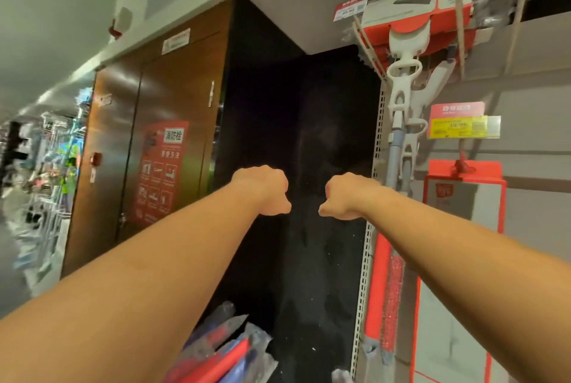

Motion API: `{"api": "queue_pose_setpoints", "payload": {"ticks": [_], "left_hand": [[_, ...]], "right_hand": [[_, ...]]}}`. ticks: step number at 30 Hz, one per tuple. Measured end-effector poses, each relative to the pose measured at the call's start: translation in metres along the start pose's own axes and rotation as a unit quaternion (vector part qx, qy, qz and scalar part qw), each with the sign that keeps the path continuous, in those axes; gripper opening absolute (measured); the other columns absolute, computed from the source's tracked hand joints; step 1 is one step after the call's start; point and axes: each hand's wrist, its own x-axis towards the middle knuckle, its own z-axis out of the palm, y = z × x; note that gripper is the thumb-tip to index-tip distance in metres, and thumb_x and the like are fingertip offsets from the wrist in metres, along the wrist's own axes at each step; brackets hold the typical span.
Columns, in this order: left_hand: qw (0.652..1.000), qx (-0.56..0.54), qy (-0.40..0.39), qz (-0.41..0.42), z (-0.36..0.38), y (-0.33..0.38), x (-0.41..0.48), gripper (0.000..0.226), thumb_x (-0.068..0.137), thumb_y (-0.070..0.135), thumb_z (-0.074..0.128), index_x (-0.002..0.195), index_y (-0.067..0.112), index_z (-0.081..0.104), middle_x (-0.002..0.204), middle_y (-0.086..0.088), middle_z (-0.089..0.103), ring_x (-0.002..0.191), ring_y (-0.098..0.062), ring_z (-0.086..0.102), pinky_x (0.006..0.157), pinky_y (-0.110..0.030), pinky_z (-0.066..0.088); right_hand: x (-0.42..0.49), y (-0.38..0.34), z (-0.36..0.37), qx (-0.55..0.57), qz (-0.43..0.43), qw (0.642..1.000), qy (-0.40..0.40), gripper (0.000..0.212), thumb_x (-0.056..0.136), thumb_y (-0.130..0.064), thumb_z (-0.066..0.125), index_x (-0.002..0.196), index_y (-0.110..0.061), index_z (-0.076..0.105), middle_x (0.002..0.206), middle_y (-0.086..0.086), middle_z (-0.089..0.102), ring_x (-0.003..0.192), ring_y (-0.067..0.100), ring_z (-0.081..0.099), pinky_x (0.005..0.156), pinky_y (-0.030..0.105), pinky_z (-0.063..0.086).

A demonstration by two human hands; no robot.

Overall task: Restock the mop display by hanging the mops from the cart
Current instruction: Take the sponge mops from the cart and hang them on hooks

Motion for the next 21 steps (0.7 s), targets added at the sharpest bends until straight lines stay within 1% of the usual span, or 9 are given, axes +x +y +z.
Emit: {"api": "queue_pose_setpoints", "payload": {"ticks": [2,5,7,10,13,16,18,21], "left_hand": [[1.0,0.005,-0.012,-0.016,0.002,-0.019,-0.021,0.042,0.094,0.04,0.053,0.131,0.02,0.054,0.125,-0.003,0.06,0.111,-0.023,0.058,0.084,-0.034,0.043],[0.999,0.015,-0.022,-0.038,0.007,-0.049,-0.049,0.043,0.094,0.041,0.052,0.131,0.02,0.055,0.126,-0.003,0.059,0.113,-0.025,0.057,0.088,-0.036,0.046],[0.998,0.021,-0.028,-0.048,0.012,-0.069,-0.069,0.042,0.094,0.041,0.052,0.13,0.02,0.055,0.125,-0.004,0.06,0.113,-0.026,0.057,0.091,-0.037,0.049],[0.996,0.034,-0.04,-0.068,0.021,-0.104,-0.108,0.041,0.094,0.041,0.052,0.129,0.02,0.055,0.125,-0.004,0.059,0.114,-0.027,0.056,0.094,-0.039,0.049],[0.994,0.039,-0.054,-0.086,0.031,-0.136,-0.145,0.041,0.094,0.043,0.052,0.129,0.022,0.054,0.124,-0.002,0.059,0.113,-0.024,0.056,0.086,-0.034,0.046],[0.991,0.048,-0.071,-0.102,0.044,-0.165,-0.177,0.042,0.093,0.045,0.053,0.129,0.024,0.054,0.124,0.0,0.059,0.111,-0.022,0.057,0.078,-0.03,0.041],[0.989,0.053,-0.082,-0.11,0.05,-0.179,-0.196,0.04,0.093,0.044,0.053,0.128,0.024,0.055,0.123,0.0,0.06,0.109,-0.021,0.057,0.075,-0.029,0.04],[0.985,0.067,-0.101,-0.12,0.056,-0.194,-0.222,0.038,0.094,0.042,0.052,0.126,0.022,0.057,0.121,-0.001,0.062,0.106,-0.021,0.059,0.075,-0.031,0.041]], "right_hand": [[-0.011,-0.023,0.003,0.009,-0.018,1.0,-0.013,0.03,0.088,-0.036,0.053,0.108,-0.015,0.059,0.093,0.002,0.058,0.085,0.023,0.058,0.068,0.031,0.044],[-0.021,-0.059,0.009,0.029,-0.042,0.998,-0.022,0.03,0.09,-0.036,0.053,0.109,-0.013,0.059,0.095,0.002,0.06,0.087,0.022,0.06,0.076,0.033,0.051],[-0.025,-0.083,0.014,0.046,-0.06,0.997,-0.024,0.027,0.09,-0.035,0.054,0.105,-0.013,0.059,0.088,0.001,0.059,0.084,0.021,0.061,0.073,0.033,0.051],[-0.042,-0.131,0.019,0.069,-0.09,0.993,-0.042,0.021,0.091,-0.036,0.054,0.097,-0.016,0.053,0.081,-0.002,0.055,0.082,0.02,0.059,0.069,0.031,0.046],[-0.067,-0.178,0.023,0.082,-0.114,0.988,-0.058,0.023,0.092,-0.037,0.053,0.099,-0.016,0.055,0.086,0.0,0.056,0.084,0.021,0.058,0.069,0.032,0.044],[-0.086,-0.22,0.033,0.094,-0.128,0.986,-0.06,0.025,0.091,-0.038,0.054,0.102,-0.016,0.056,0.089,0.002,0.057,0.084,0.02,0.059,0.068,0.031,0.047],[-0.097,-0.242,0.043,0.098,-0.135,0.984,-0.068,0.025,0.091,-0.039,0.054,0.1,-0.016,0.055,0.086,0.002,0.057,0.082,0.02,0.06,0.064,0.03,0.047],[-0.113,-0.269,0.057,0.088,-0.151,0.981,-0.084,0.023,0.091,-0.038,0.054,0.097,-0.016,0.056,0.08,0.0,0.055,0.076,0.018,0.058,0.056,0.028,0.041]]}}
